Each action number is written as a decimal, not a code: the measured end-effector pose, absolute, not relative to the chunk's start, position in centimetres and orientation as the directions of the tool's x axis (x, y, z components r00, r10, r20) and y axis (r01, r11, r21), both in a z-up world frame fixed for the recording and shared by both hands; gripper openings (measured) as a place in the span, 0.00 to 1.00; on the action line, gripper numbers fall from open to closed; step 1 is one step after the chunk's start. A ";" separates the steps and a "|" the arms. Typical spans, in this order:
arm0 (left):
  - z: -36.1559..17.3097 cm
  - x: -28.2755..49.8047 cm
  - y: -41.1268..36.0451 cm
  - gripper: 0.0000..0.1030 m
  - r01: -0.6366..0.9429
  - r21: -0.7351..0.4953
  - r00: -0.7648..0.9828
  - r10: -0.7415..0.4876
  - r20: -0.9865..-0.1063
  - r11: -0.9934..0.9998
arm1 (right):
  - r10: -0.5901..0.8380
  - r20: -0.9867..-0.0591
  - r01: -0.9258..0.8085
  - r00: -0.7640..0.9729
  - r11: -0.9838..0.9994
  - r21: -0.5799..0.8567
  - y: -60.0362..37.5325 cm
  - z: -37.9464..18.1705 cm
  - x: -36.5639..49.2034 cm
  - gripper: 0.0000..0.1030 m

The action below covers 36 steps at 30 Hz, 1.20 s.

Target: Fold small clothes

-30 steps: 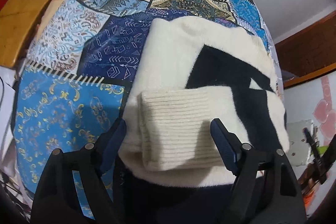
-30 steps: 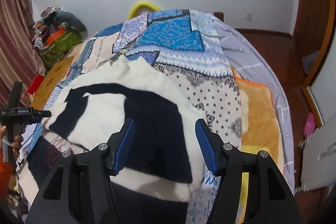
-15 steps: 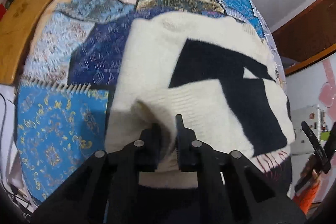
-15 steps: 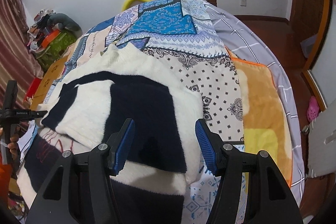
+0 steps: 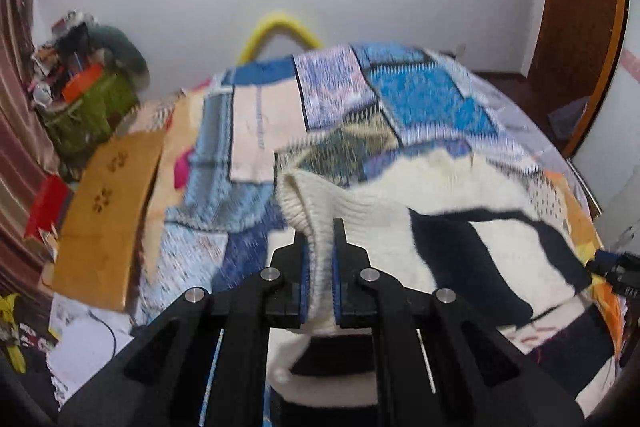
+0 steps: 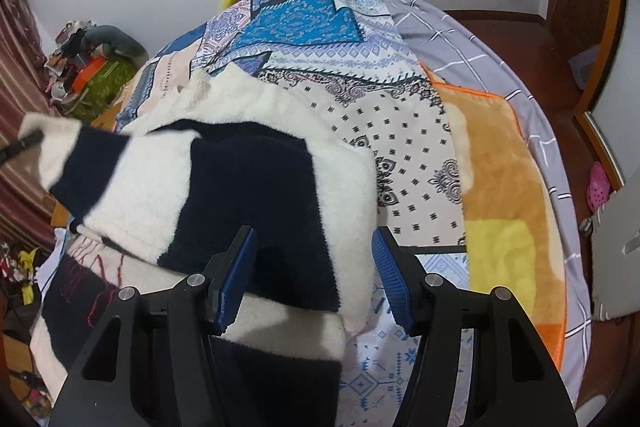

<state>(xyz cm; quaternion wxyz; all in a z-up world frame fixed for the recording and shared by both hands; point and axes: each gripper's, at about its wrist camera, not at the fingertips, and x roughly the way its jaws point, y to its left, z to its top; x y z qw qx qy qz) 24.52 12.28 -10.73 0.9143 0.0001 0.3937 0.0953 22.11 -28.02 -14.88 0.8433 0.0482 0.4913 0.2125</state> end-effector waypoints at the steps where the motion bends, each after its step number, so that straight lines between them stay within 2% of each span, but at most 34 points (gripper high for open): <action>1: -10.5 24.6 12.5 0.08 -0.175 0.075 0.676 0.176 -0.715 0.982 | 0.409 -0.809 -0.315 0.423 0.903 0.292 -27.8 -15.0 22.1 0.54; 6: -11.9 25.1 13.6 0.08 -0.197 0.087 0.640 0.195 -0.743 0.977 | 0.418 -0.813 -0.332 0.406 0.896 0.295 -26.8 -15.3 22.0 0.54; 14: -19.4 25.6 16.4 0.08 -0.231 0.048 0.500 0.162 -0.851 0.972 | 0.416 -0.824 -0.333 0.385 0.895 0.296 -26.1 -15.9 22.0 0.54; 18: -21.5 25.3 16.5 0.09 -0.230 0.035 0.462 0.141 -0.876 0.973 | 0.403 -0.831 -0.324 0.384 0.901 0.288 -26.2 -16.0 22.1 0.59; 22: -22.4 25.2 16.9 0.16 -0.235 0.016 0.435 0.119 -0.893 0.972 | 0.393 -0.835 -0.313 0.385 0.907 0.283 -26.2 -16.0 22.1 0.62; 24: -22.4 25.0 17.0 0.24 -0.242 0.022 0.431 0.127 -0.893 0.970 | 0.382 -0.838 -0.302 0.389 0.912 0.276 -26.2 -15.9 22.1 0.65; 26: -22.4 24.8 17.1 0.36 -0.249 0.037 0.426 0.144 -0.893 0.968 | 0.376 -0.841 -0.295 0.389 0.916 0.273 -26.2 -15.8 22.1 0.65; 31: -21.9 23.5 17.2 0.52 -0.245 0.063 0.421 0.165 -0.892 0.967 | 0.377 -0.841 -0.291 0.389 0.916 0.277 -26.0 -15.1 21.8 0.68; 36: -20.6 21.8 17.1 0.61 -0.238 0.069 0.434 0.169 -0.885 0.969 | 0.383 -0.830 -0.314 0.405 0.911 0.267 -25.4 -13.7 20.6 0.80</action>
